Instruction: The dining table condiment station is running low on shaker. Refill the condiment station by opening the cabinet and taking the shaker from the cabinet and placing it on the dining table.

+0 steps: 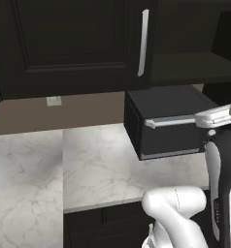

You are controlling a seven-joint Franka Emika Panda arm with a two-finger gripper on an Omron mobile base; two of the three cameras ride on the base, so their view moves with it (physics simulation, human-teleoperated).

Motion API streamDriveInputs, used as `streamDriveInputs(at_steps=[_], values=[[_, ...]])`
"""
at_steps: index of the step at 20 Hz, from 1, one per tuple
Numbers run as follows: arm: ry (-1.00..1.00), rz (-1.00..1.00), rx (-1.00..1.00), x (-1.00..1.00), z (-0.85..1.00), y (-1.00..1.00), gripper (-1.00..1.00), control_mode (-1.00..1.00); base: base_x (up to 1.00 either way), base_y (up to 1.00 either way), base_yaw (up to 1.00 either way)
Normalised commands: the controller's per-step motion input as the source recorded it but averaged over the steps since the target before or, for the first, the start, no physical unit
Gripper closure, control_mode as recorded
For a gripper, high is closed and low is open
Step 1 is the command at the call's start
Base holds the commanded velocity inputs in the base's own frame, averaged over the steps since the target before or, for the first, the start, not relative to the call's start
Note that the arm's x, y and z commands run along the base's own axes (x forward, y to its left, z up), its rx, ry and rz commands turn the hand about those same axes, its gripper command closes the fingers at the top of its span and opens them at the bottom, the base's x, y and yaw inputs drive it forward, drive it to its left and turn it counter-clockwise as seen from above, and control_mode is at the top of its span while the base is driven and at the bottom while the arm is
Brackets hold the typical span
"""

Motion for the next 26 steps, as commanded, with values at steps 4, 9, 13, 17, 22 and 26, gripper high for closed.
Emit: streamDriveInputs(at_steps=[4,9,13,17,22,26], values=[[-0.43,-0.01,0.6,0.01,0.25,0.9,-1.0,-1.0,0.0,0.0,0.0],[-0.35,0.0,0.42,0.1,0.73,0.43,-1.0,-1.0,0.0,0.0,0.0],[-0.1,0.0,0.05,0.01,0.88,0.1,-1.0,-1.0,0.0,0.0,0.0],[0.08,-0.02,-0.01,0.09,0.16,0.08,-1.0,-1.0,0.0,0.0,0.0],[0.04,0.0,0.0,0.0,0.05,-0.03,-1.0,-1.0,0.0,0.0,0.0],[0.12,0.0,0.0,0.1,0.14,-0.03,-1.0,-1.0,0.0,0.0,0.0]])
